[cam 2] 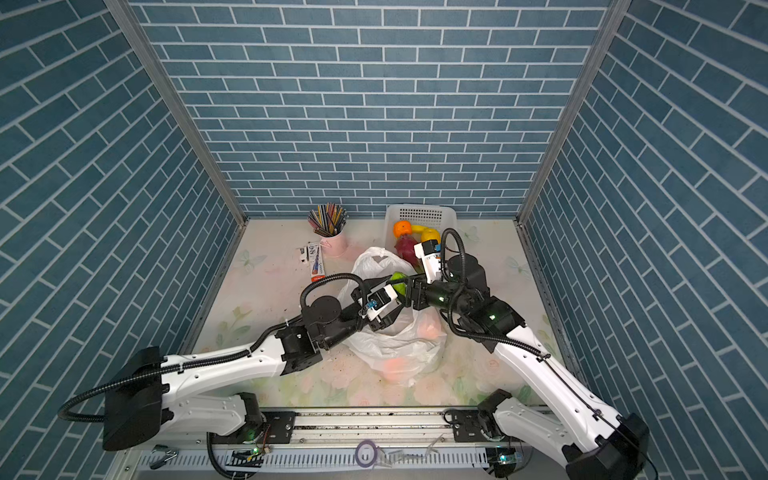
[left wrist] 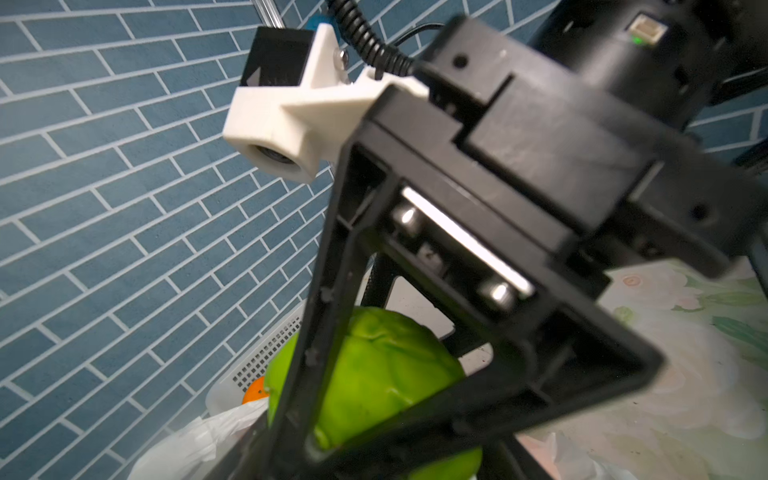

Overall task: Untie the knot of the plastic bag and take out the fruit
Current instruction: 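Grasp the green fruit with the right gripper while the left gripper releases, then carry the green fruit with the right gripper and drop it into the basket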

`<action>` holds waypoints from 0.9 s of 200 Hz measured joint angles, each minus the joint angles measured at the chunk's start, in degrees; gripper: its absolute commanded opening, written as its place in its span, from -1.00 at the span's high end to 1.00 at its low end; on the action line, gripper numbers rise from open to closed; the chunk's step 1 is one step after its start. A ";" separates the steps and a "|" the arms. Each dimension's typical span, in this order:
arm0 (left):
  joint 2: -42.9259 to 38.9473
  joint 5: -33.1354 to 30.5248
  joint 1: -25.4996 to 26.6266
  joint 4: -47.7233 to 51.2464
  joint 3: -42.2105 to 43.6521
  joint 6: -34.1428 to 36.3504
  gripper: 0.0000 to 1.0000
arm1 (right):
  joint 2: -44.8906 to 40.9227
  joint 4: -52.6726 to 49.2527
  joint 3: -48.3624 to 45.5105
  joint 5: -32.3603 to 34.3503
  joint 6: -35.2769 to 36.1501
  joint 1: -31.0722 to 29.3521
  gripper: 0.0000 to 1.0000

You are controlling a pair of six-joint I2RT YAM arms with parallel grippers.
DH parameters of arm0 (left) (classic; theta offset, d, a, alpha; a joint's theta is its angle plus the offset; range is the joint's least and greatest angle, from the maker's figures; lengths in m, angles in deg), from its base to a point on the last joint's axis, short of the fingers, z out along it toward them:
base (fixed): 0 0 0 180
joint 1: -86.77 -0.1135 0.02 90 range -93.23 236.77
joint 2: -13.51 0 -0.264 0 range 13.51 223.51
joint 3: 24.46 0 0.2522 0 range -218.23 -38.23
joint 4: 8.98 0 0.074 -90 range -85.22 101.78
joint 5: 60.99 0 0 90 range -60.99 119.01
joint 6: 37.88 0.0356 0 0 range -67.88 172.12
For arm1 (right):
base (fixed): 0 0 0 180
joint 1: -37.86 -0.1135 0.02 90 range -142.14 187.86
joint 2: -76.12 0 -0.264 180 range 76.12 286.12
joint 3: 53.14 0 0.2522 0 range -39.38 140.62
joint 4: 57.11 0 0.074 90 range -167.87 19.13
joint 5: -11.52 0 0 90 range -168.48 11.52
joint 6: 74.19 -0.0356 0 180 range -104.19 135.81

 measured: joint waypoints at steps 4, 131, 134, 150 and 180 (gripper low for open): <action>-0.04 -0.26 0.00 0.07 -0.15 -0.24 -0.69 | 0.20 0.13 0.26 0.33 0.11 0.20 0.06; -3.72 -1.55 0.04 13.29 -4.90 -15.37 -0.75 | 14.29 6.43 9.53 14.08 8.96 12.55 0.11; -3.69 -1.60 0.04 13.73 -5.20 -15.89 -0.75 | 15.19 6.62 10.08 14.27 9.27 12.85 0.11; -3.39 -1.75 0.04 16.39 -7.26 -18.18 -0.75 | 19.69 7.26 13.16 15.08 10.60 14.23 0.11; -2.19 -1.97 0.04 19.61 -10.32 -21.75 -0.75 | 28.26 8.20 18.69 15.47 12.72 16.33 0.11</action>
